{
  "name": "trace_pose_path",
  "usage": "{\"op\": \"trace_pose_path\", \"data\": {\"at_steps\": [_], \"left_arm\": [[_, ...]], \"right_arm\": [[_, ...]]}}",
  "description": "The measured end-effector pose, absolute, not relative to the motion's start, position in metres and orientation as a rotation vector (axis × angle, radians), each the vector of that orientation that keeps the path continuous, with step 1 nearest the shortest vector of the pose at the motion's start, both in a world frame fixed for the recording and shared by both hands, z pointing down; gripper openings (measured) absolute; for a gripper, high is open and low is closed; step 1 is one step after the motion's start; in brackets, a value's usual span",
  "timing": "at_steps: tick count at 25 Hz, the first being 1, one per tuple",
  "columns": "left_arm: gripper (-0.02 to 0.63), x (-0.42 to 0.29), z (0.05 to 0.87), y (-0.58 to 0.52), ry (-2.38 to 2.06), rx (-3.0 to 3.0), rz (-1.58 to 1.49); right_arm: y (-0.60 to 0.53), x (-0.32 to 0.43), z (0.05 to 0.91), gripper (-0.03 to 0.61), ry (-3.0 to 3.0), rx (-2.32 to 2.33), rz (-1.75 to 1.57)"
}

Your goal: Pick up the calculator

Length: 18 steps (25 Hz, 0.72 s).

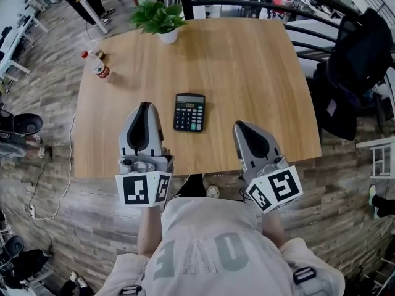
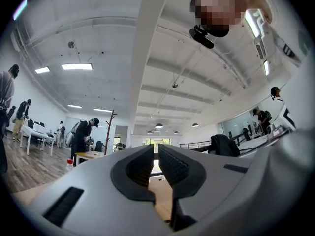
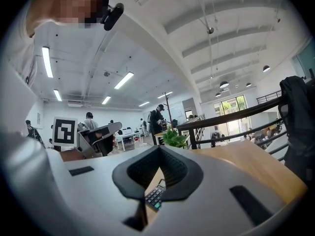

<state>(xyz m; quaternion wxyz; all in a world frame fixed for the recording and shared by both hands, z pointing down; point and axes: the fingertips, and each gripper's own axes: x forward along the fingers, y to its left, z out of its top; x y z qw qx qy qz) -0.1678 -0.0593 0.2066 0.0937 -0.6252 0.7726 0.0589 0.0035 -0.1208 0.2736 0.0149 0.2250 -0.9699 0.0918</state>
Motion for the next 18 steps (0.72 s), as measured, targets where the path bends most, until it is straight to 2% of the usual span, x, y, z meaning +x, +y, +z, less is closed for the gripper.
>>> {"op": "trace_pose_path", "data": {"at_steps": [7, 9, 15, 18], "left_arm": [[0.017, -0.194, 0.203, -0.107, 2.228, -1.956, 0.12], [0.065, -0.199, 0.202, -0.123, 2.182, -2.011, 0.081], [0.264, -0.197, 0.212, -0.174, 1.941, -2.31, -0.073], [0.284, -0.193, 0.232, -0.199, 1.775, -2.485, -0.274]], "right_arm": [[-0.145, -0.015, 0.263, 0.018, -2.977, 0.718, 0.254], [-0.154, -0.017, 0.263, 0.018, -2.974, 0.737, 0.268], [-0.17, -0.019, 0.274, 0.018, -2.931, 0.759, 0.327], [-0.172, -0.021, 0.281, 0.018, -2.905, 0.763, 0.35]]}}
